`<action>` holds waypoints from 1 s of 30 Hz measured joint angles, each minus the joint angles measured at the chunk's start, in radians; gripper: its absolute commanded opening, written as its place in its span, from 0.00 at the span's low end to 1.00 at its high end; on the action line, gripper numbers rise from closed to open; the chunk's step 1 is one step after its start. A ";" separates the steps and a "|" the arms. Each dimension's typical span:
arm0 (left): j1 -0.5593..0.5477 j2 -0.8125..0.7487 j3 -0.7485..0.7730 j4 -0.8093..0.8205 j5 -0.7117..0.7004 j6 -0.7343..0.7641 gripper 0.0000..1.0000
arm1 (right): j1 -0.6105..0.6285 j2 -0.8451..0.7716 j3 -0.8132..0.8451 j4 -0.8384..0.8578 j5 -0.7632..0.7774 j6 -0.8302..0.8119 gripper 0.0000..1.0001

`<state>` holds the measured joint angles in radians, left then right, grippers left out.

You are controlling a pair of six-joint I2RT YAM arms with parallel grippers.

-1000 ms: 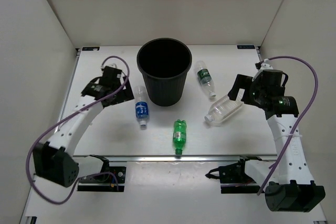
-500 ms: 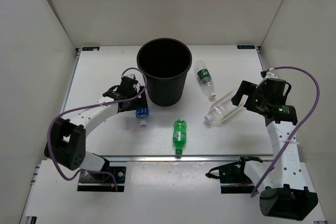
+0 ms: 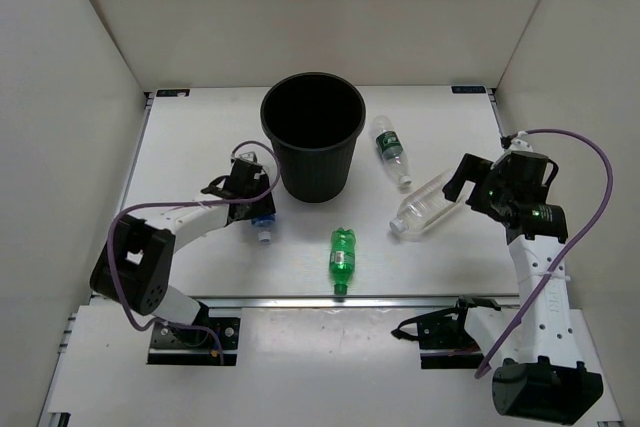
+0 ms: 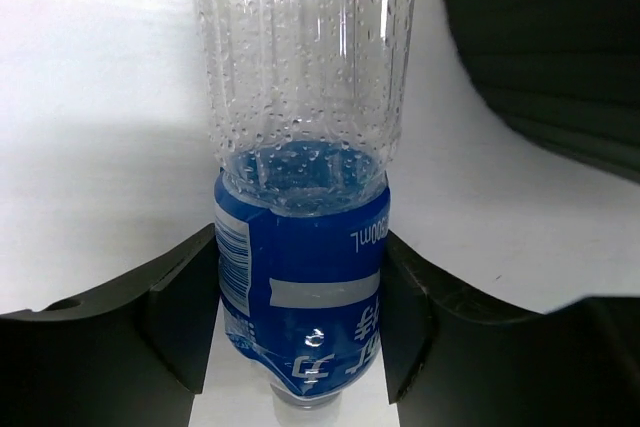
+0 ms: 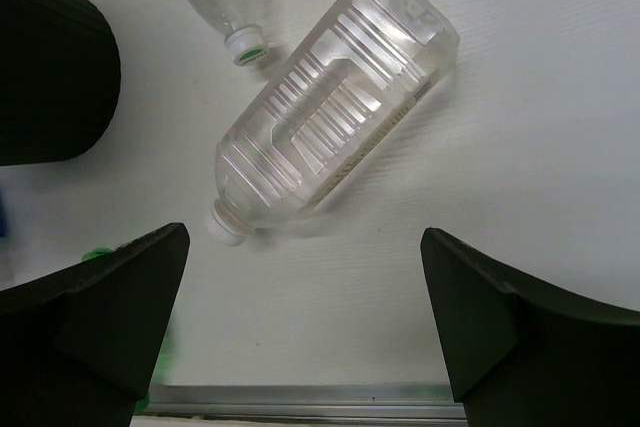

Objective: Put the plastic bottles in the bin

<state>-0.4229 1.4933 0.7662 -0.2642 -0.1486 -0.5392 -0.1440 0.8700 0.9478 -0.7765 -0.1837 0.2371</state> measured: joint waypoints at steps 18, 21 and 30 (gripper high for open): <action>-0.052 -0.403 0.571 -0.035 -0.167 0.164 0.54 | 0.401 -0.020 -0.124 0.204 -0.089 0.087 0.97; -0.093 -0.272 0.709 0.022 -0.146 0.183 0.57 | 0.559 0.030 -0.166 0.250 -0.056 0.137 0.99; -0.145 0.066 0.805 -0.039 -0.128 0.224 0.98 | 0.808 0.254 -0.174 0.317 0.042 0.266 0.99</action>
<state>-0.5674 1.5593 1.5711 -0.3035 -0.2764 -0.3153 0.6640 1.1240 0.7734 -0.4595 -0.1417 0.5034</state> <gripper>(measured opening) 0.954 0.993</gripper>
